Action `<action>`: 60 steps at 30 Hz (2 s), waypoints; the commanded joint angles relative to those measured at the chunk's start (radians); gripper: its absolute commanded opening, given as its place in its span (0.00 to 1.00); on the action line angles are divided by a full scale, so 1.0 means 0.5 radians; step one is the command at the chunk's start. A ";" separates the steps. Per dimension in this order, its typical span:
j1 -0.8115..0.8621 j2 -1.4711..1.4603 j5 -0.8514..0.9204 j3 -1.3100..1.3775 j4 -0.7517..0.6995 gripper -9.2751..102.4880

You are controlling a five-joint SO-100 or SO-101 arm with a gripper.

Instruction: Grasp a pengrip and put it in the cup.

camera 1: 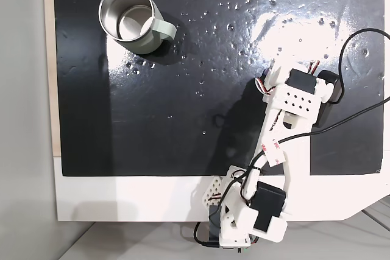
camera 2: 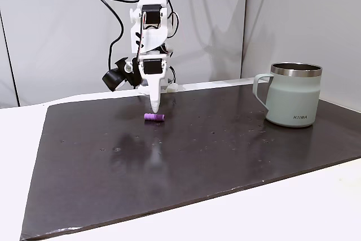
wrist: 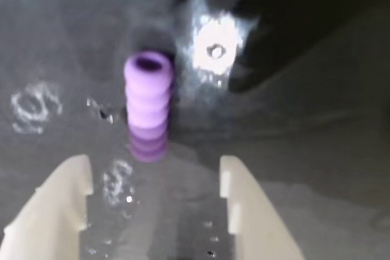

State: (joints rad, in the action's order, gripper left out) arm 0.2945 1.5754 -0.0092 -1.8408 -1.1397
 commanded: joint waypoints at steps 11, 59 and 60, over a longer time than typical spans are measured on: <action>0.071 -0.224 0.095 0.218 0.126 0.27; -1.246 -0.153 -0.454 1.543 0.025 0.08; -1.282 -0.172 -0.457 1.571 0.040 0.08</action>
State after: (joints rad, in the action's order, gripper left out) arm -0.2915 1.4895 -0.2255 -1.1505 -1.1628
